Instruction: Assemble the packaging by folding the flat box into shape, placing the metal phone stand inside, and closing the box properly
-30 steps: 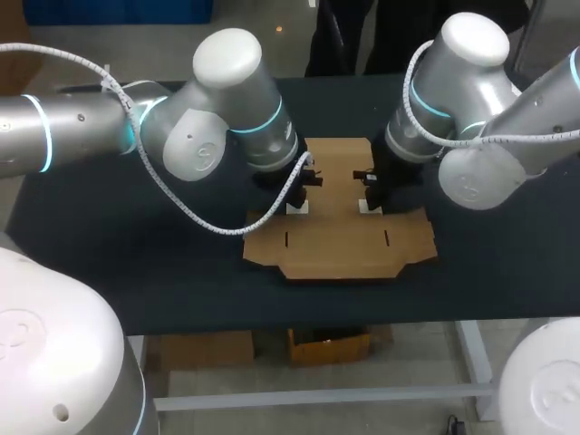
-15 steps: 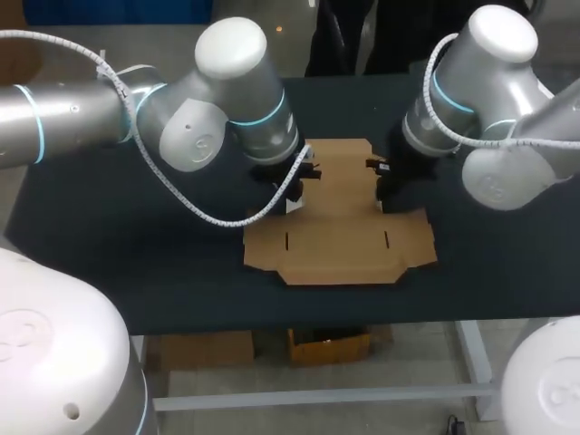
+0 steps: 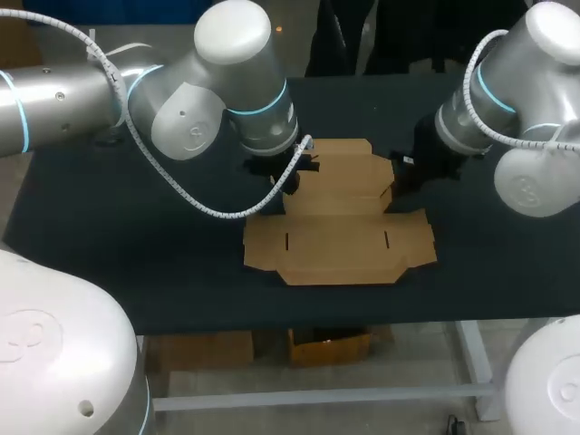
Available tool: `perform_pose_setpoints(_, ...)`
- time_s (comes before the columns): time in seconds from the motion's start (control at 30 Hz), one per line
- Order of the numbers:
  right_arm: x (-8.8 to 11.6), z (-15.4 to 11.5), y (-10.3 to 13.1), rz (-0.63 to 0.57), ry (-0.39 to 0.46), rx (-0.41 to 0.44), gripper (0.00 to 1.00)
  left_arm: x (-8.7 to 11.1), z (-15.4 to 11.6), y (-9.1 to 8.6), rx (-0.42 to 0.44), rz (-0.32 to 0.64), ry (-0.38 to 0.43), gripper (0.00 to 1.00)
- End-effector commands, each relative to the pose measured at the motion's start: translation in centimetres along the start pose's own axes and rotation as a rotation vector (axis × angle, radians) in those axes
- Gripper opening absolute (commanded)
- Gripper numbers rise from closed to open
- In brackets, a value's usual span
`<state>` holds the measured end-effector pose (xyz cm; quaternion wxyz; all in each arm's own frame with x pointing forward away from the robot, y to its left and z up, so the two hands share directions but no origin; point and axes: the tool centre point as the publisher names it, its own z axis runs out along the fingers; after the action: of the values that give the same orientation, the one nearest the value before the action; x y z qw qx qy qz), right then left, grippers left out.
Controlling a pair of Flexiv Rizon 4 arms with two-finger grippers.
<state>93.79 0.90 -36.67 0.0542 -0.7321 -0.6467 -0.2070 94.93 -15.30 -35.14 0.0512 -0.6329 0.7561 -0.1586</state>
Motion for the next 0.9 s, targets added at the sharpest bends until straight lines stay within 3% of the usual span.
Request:
perform_pose_setpoints(0.03, -1.4, -1.6, 0.0, 0.004, 0.071, 0.021, 0.00, -1.4, -1.6, 0.9, 0.026, -0.003, 0.035, 0.00)
perform_pose_setpoints(0.37, -2.9, -3.1, 0.7, 0.014, 0.184, 0.038, 0.00, -2.8, -2.9, 0.7, 0.035, -0.010, 0.094, 0.00)
perform_pose_setpoints(0.4, -2.9, -3.2, 0.8, 0.014, 0.192, 0.041, 0.04, -2.9, -3.0, 0.6, 0.035, -0.008, 0.098, 0.00)
perform_pose_setpoints(0.5, -3.2, -3.6, 1.2, 0.001, 0.222, 0.044, 0.01, -3.1, -3.4, 0.5, 0.037, -0.003, 0.114, 0.06)
perform_pose_setpoints(0.53, -3.2, -3.8, 1.4, -0.008, 0.231, 0.047, 0.02, -3.2, -3.5, 0.4, 0.037, -0.003, 0.116, 0.11)
perform_pose_setpoints(0.6, -3.3, -4.0, 1.6, -0.036, 0.265, 0.054, 0.05, -3.3, -3.8, 0.3, 0.038, 0.000, 0.123, 0.34)
perform_pose_setpoints(0.7, -3.4, -4.3, 2.0, -0.059, 0.294, 0.068, 0.16, -3.5, -4.1, 0.1, 0.040, 0.001, 0.138, 0.47)
perform_pose_setpoints(0.77, -3.5, -4.3, 2.2, -0.068, 0.314, 0.084, 0.18, -3.6, -4.3, 0.0, 0.040, 0.001, 0.144, 0.85)
perform_pose_setpoints(0.83, -3.7, -4.3, 2.3, -0.075, 0.322, 0.096, 0.21, -3.7, -4.4, -0.1, 0.039, 0.003, 0.152, 0.95)
perform_pose_setpoints(0.9, -3.9, -4.3, 2.5, -0.083, 0.339, 0.108, 0.31, -3.8, -4.6, -0.3, 0.038, 0.004, 0.154, 1.00)
